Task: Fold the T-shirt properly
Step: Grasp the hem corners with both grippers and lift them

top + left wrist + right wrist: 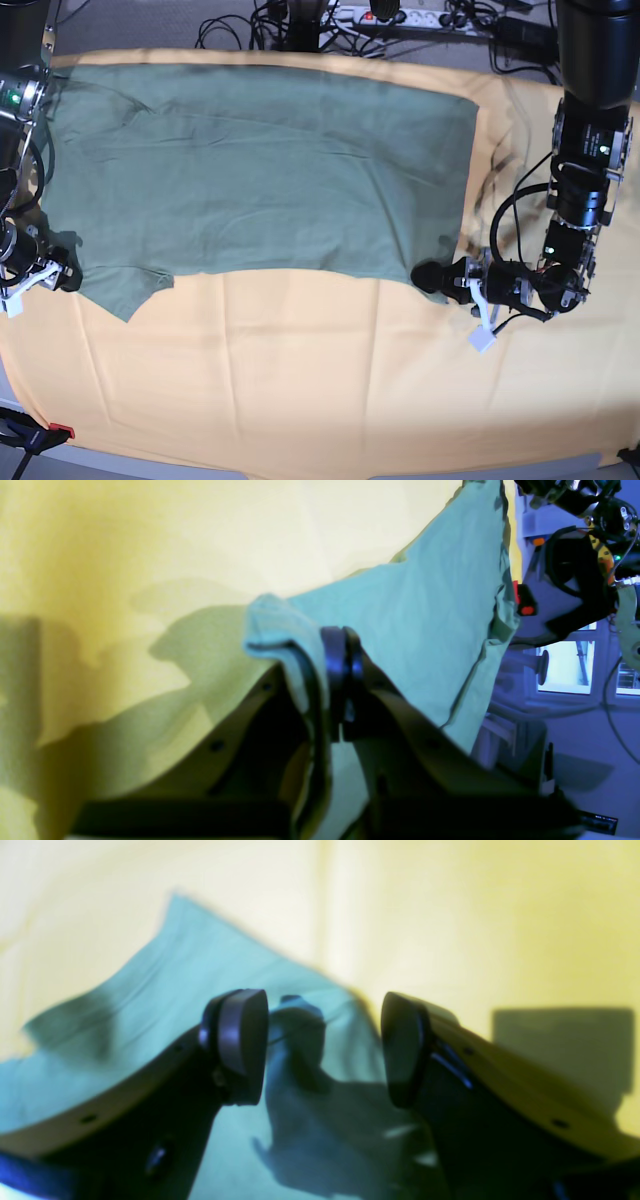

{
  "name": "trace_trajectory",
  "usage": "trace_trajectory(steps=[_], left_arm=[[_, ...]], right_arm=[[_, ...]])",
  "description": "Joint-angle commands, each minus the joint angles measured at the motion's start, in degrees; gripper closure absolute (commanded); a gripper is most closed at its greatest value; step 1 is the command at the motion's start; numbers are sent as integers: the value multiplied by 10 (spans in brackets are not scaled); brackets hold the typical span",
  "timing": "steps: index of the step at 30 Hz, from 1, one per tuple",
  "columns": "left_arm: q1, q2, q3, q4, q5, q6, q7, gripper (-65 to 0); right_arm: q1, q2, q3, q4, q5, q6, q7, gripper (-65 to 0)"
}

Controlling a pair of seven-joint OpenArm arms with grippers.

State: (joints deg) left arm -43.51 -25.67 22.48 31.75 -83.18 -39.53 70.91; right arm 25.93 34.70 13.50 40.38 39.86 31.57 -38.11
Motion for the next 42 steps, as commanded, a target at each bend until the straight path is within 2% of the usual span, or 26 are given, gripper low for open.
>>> trace_trajectory(steps=[1,4,7,11,12,14,15,17,18,21,25,28,37,40,42], left_arm=[[-21,-5,-3,7,-14,-5,-6,0],[-21,-5,-3,7,-13,-5,-6,0],[-21,-5,-3,7,-13,-5,-6,0],[-21,-5,-3,7,-13,-5,-6,0],[-21,-5,-3,7,-14,-5,-6,0],[-21,-5,-3,7,-14,-5,-6,0],[-21,-5,-3,7,-14,-5,-6,0],[-21,-5,-3,7,-14,-5,-6,0],[-21,-5,-3,7,-14,-5,-6,0],[-21,-6,-3,7,-13,-5,-16,0],[-25,-12,-4,7,-6,-5,-57,0],[-38,-10,-4,7,45,-5,-101,0],[-48,-2,-4,7,197,-5,-291,0],[-49,3,-4,7,260,-5,-367,0],[-50,2,-4,7,281,-5,-392,0]], right_arm=[[15,13,4,6,5,4,4,-377],[16,12,4,6,33,47,-8,-377],[15,10,4,6,83,84,-52,-376],[15,4,4,6,79,84,-60,-370],[15,3,4,6,79,84,-59,-352],[16,3,4,6,79,84,-48,-276],[16,4,4,6,79,84,-40,-218],[16,4,4,6,77,84,-29,-59],[16,4,4,6,78,84,-28,0],[16,4,4,6,77,84,-24,0],[21,4,4,6,75,84,-24,0],[27,4,4,6,41,84,-3,0],[28,-9,4,6,-52,77,95,0],[44,-9,4,6,-71,72,105,0],[58,-8,4,6,-82,72,105,0]])
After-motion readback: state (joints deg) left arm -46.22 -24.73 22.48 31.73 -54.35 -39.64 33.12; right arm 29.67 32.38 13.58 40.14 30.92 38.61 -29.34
